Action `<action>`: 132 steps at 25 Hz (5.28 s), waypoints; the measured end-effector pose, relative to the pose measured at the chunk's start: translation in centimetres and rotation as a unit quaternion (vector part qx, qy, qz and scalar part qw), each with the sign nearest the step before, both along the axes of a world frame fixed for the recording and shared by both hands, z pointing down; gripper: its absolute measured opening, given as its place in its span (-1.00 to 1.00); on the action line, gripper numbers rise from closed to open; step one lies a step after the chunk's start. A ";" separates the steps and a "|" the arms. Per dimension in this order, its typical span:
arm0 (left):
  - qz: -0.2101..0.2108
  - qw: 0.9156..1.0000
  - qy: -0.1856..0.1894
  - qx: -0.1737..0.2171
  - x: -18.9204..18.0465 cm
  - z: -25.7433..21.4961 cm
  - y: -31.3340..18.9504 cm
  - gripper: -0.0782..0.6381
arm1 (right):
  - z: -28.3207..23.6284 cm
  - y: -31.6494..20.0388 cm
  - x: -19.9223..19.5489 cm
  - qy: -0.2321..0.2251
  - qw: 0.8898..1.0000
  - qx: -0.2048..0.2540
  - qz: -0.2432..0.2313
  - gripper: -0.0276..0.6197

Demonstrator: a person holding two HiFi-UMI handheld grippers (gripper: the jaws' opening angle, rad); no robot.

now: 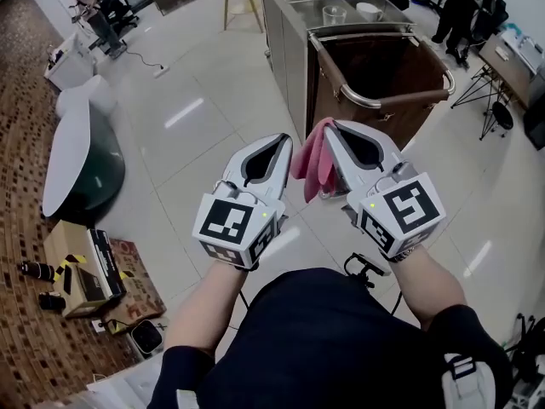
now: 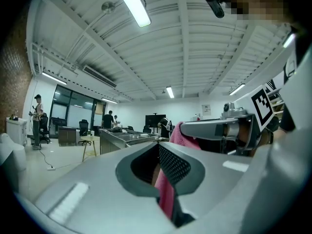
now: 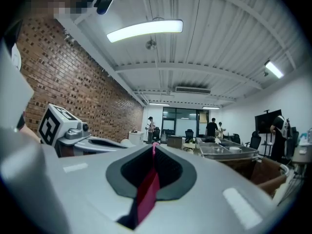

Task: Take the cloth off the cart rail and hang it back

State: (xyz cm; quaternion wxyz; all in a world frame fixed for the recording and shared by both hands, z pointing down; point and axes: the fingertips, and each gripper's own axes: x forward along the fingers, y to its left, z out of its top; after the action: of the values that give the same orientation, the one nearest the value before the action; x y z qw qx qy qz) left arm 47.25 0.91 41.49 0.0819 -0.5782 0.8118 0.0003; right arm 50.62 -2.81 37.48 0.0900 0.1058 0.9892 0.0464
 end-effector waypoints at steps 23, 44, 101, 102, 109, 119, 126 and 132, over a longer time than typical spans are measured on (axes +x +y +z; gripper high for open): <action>-0.053 0.999 0.010 -0.008 -20.0 2.3 7.7 -0.78 | 1.9 8.2 -20.7 0.007 0.999 0.004 -0.046 -0.88; -0.033 0.999 0.005 -0.007 -40.9 0.6 2.7 -0.78 | 0.5 3.6 -40.7 0.009 0.999 0.012 -0.033 -0.88; 0.109 0.994 0.012 -0.024 -92.1 -4.0 4.2 -0.78 | -4.3 5.1 -91.2 0.033 0.991 -0.009 0.127 -0.88; 0.115 0.993 0.013 -0.024 -92.8 -3.7 4.0 -0.78 | -4.0 4.9 -91.9 0.035 0.990 -0.010 0.133 -0.88; 0.163 0.986 0.011 -0.024 -99.9 -4.6 4.1 -0.78 | -5.0 5.2 -98.7 0.031 0.983 -0.010 0.183 -0.88; 0.222 0.975 0.010 -0.022 -109.4 -5.2 5.7 -0.78 | -6.0 7.3 -107.9 0.026 0.969 -0.005 0.246 -0.88; 0.241 0.970 0.021 -0.024 -112.8 -6.5 3.8 -0.78 | -7.9 5.7 -111.1 0.034 0.963 -0.006 0.266 -0.88; 0.256 0.966 0.021 -0.029 -115.9 -6.4 1.3 -0.78 | -8.4 3.4 -113.9 0.028 0.960 -0.008 0.279 -0.88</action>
State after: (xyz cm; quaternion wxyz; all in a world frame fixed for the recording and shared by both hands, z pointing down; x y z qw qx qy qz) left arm -68.62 2.21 35.09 0.0457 -0.7687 0.6379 0.0100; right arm -63.27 0.63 29.10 0.0468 -0.1739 0.9819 0.0585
